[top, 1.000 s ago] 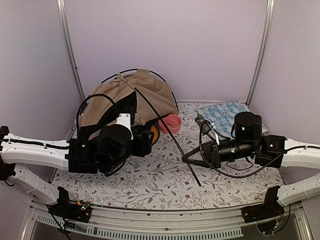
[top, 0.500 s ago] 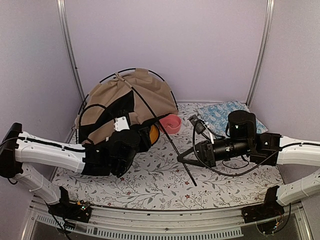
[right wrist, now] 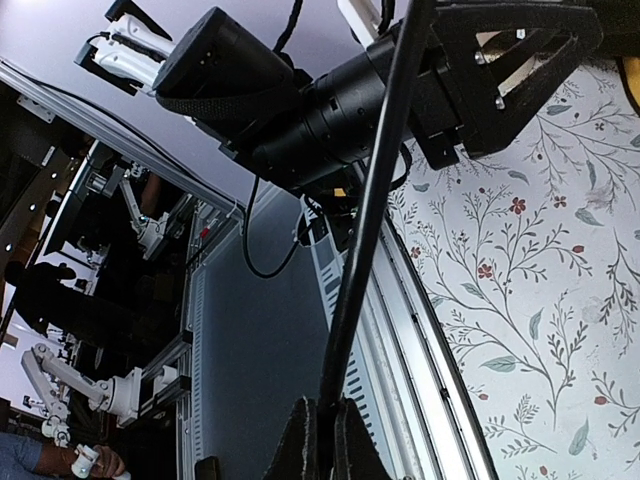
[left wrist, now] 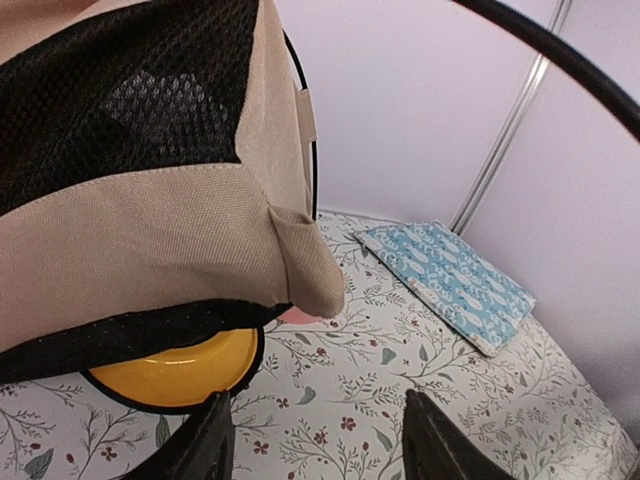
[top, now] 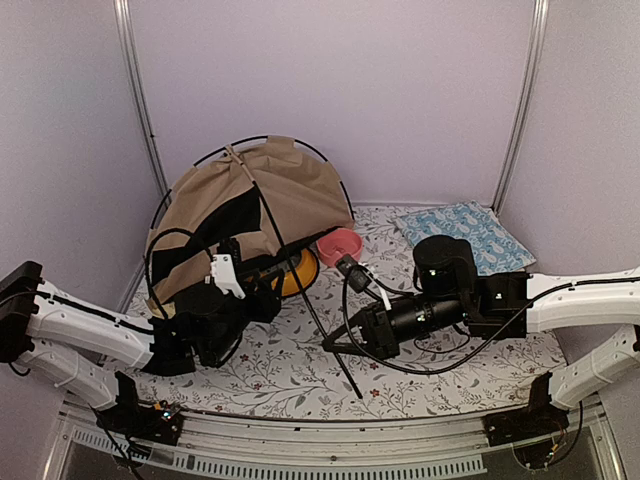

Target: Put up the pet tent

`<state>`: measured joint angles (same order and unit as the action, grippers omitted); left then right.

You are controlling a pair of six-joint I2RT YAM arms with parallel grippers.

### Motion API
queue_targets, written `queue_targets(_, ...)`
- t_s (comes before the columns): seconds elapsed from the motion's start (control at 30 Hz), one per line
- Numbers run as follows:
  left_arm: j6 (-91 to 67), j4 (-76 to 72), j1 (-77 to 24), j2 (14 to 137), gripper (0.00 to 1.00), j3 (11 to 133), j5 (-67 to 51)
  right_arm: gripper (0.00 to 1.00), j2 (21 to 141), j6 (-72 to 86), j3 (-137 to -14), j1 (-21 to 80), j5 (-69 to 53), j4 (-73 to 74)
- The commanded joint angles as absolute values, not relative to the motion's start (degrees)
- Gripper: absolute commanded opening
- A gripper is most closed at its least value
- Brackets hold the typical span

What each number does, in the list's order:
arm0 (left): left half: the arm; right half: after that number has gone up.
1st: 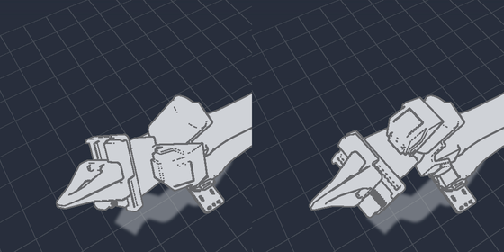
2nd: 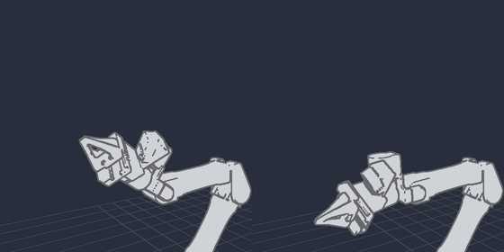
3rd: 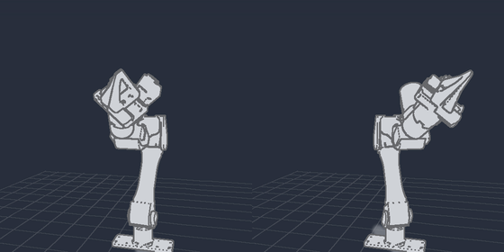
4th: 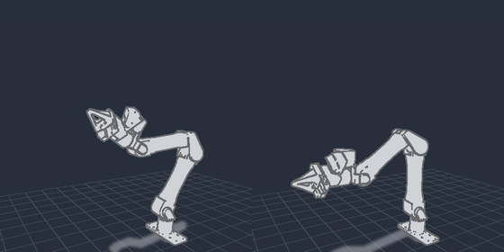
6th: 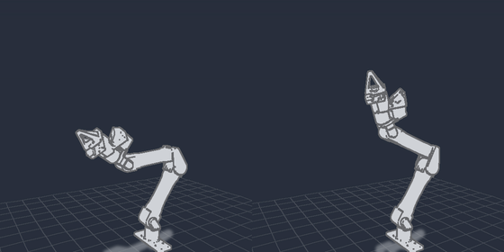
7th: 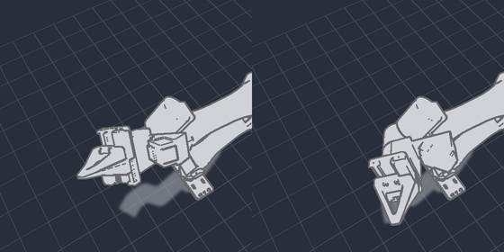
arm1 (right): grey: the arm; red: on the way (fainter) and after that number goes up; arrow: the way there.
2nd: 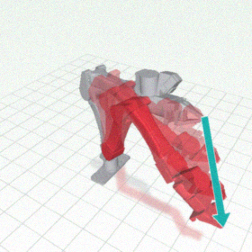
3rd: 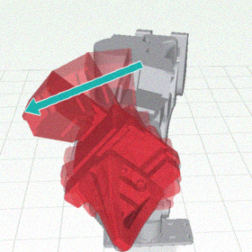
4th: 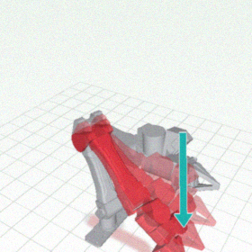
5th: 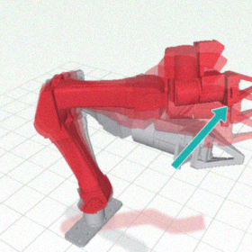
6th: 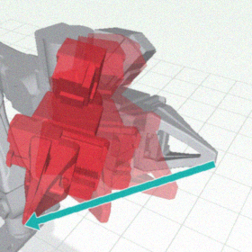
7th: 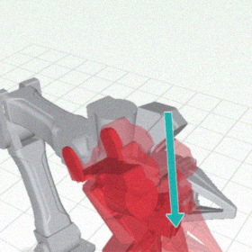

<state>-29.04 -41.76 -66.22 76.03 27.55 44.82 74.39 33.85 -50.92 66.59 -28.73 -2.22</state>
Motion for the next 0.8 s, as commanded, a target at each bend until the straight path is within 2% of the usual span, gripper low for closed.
queue_targets(0.0,-24.59,-46.61,-65.82,73.53,0.55,24.82,44.54,0.0,76.08,32.05,-53.25,69.3,-28.09,-7.91)
queue_targets(0.27,-19.65,-48.52,-66.01,73.44,0.53,25.86,44.86,0.0,77.81,32.38,-53.89,70.51,-27.94,-8.33)
queue_targets(0.77,-19.51,-53.69,-65.83,73.98,0.5,26.24,47.69,0.0,78.63,32.52,-53.58,71.19,-27.34,-8.31)
